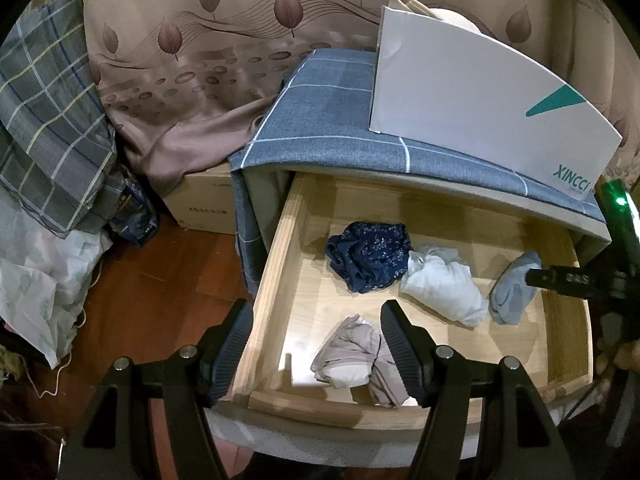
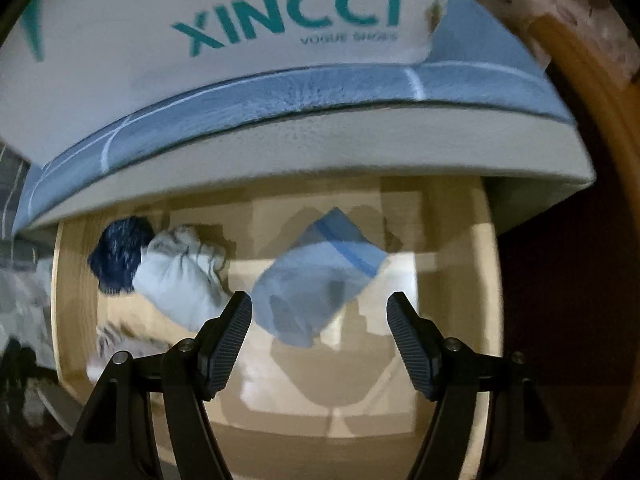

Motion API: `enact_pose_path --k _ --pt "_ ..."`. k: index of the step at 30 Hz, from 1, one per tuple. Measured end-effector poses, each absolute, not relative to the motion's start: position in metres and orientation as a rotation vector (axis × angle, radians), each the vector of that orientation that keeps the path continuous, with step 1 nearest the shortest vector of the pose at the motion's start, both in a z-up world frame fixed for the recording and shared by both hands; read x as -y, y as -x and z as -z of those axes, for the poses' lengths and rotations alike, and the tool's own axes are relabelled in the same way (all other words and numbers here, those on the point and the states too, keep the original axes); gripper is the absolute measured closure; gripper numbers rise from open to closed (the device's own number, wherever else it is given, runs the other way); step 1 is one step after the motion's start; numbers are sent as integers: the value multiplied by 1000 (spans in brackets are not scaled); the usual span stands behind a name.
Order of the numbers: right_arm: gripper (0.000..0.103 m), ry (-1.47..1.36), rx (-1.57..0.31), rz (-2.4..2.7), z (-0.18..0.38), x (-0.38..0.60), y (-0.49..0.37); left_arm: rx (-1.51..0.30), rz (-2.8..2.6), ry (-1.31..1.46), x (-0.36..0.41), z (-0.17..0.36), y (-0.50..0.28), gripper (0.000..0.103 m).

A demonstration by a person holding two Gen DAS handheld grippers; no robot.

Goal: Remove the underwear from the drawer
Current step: 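Grasp the light-blue rolled underwear with the right tool, then reach the left tool to the grey-beige underwear and grasp it while the right tool holds the light-blue underwear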

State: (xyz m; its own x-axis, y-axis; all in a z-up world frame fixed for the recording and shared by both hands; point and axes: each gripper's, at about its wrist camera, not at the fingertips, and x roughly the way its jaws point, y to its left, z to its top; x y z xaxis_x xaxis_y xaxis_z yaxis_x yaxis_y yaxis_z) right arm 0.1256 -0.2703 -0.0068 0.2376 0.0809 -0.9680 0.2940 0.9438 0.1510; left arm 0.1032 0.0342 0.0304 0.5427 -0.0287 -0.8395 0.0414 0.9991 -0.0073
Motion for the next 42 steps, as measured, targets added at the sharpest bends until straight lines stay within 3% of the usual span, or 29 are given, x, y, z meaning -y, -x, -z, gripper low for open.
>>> enact_pose_path --k 15,20,26,42 --pt "37 -472 -1402 330 51 269 -154 -1000 58 36 -39 -31 -104 35" --pt "44 -502 -1448 332 65 275 -157 -1003 61 52 -40 -31 -105 35" --pt "50 -442 -1478 304 67 274 -157 -1003 60 49 -39 -31 -105 35" --pt "51 -192 -1649 151 75 253 -134 -1021 45 -1 -34 -27 -105 35"
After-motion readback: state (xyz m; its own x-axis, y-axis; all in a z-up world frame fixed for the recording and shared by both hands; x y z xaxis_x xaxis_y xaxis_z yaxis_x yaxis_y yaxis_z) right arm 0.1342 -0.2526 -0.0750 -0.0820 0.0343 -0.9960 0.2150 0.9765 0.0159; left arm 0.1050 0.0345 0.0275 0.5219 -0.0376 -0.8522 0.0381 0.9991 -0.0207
